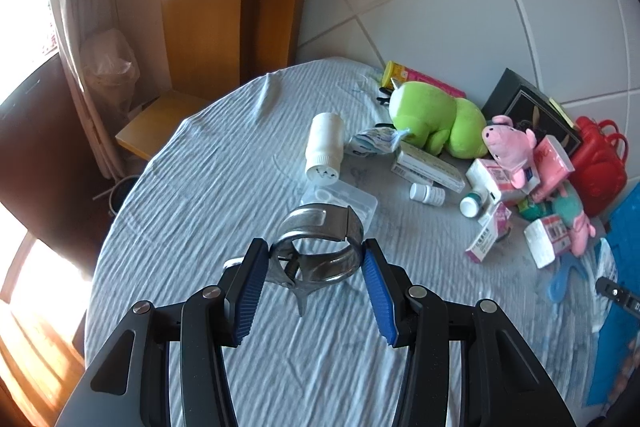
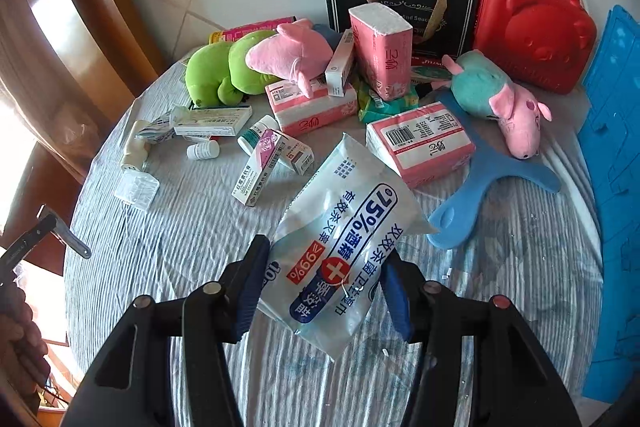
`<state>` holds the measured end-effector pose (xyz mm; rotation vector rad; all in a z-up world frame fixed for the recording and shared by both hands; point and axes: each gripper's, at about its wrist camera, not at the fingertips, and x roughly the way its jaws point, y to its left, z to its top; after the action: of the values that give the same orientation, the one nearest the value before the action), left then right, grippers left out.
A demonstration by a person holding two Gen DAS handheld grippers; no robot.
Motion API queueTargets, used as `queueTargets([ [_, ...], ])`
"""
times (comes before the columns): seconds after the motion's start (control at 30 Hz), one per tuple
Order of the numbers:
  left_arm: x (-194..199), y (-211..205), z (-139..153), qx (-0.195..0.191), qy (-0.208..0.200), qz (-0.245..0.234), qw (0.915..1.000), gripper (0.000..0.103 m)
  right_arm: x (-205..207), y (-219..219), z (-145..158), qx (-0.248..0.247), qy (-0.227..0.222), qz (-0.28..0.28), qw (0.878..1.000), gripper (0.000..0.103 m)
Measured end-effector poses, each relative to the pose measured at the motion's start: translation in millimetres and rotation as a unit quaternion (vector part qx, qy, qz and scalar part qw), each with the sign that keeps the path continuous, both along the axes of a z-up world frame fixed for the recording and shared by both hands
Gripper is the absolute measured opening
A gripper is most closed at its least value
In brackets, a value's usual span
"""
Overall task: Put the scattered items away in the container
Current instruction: 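Lift the metal clip with the left tool while the right tool lifts the wet-wipe pack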
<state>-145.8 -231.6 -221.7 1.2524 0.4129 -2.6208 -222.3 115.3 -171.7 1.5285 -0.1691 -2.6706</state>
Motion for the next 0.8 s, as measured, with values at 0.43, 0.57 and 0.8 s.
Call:
queueTargets([
  [0.43,15.7,57.2,64.8,0.002,0.034,-0.005,0.9994,0.047,37.2,45.3,77.2,-0.017,0.06,0.034,0.997,0.053],
  [0.57,16.8,80.2,84.2,-0.004,0.045,-0.011,0.9989,0.047,50.7,62.0,97.5,-0.019,0.078,0.05,0.996,0.053],
  [0.8,19.6,126.7,111.8,-0.006,0.065,-0.018,0.9977,0.047,71.6,102.2,121.4,-0.016,0.101,0.057,0.993,0.053],
])
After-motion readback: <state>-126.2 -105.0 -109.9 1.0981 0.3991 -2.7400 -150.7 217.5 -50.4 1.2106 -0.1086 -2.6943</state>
